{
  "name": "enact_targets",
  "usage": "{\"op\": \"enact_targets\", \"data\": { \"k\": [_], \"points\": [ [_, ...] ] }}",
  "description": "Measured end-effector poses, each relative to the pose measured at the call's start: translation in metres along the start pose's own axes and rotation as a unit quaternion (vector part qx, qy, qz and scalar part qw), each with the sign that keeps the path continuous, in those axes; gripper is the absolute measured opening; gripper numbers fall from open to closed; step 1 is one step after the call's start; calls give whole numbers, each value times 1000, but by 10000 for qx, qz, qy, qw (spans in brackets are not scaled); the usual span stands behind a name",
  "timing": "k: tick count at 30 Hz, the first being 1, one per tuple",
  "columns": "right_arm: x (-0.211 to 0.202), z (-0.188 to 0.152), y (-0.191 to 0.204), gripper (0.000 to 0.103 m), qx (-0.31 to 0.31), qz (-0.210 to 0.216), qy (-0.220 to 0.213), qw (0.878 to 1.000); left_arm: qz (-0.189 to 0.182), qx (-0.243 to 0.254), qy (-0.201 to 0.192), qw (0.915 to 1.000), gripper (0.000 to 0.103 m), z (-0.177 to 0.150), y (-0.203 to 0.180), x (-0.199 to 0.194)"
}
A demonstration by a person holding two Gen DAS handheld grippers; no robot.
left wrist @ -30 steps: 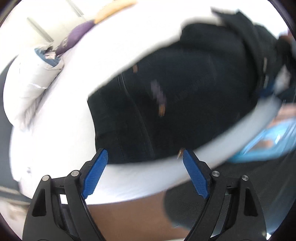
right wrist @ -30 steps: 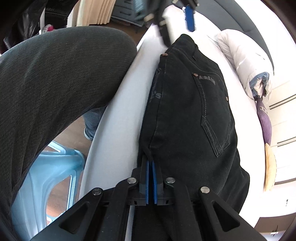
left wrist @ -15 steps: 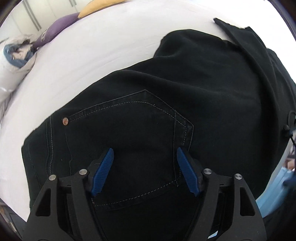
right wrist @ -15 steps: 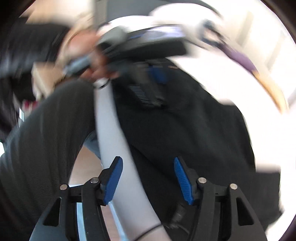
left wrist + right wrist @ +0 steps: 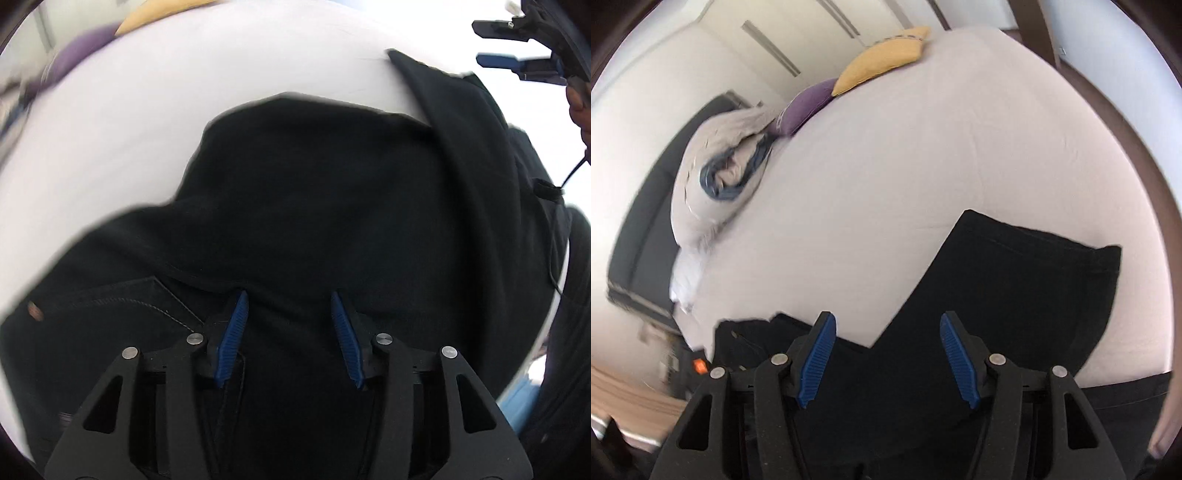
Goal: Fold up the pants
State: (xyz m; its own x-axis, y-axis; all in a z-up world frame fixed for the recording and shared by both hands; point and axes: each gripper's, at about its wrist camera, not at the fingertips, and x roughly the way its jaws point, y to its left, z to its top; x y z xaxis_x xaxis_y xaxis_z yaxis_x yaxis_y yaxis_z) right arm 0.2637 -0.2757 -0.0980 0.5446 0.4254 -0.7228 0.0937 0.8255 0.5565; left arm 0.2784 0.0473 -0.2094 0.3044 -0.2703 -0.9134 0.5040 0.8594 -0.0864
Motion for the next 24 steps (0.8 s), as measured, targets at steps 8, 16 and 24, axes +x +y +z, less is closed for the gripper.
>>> {"op": "enact_targets", "data": {
  "k": [8,16,24],
  "points": [
    [67,38,-30,62,1286,-44,284,9913,-1108,-772,-141,9907,44,-11,32,-1],
    [100,50,-26,67,1216,-1643,631,9768,-1520,-1130,-464,9808,30,-23,50,-3],
    [146,63,1,65,447,-2699,1146,9550,-1347,-1096,-662,9826,30,-33,45,-2]
  ]
}}
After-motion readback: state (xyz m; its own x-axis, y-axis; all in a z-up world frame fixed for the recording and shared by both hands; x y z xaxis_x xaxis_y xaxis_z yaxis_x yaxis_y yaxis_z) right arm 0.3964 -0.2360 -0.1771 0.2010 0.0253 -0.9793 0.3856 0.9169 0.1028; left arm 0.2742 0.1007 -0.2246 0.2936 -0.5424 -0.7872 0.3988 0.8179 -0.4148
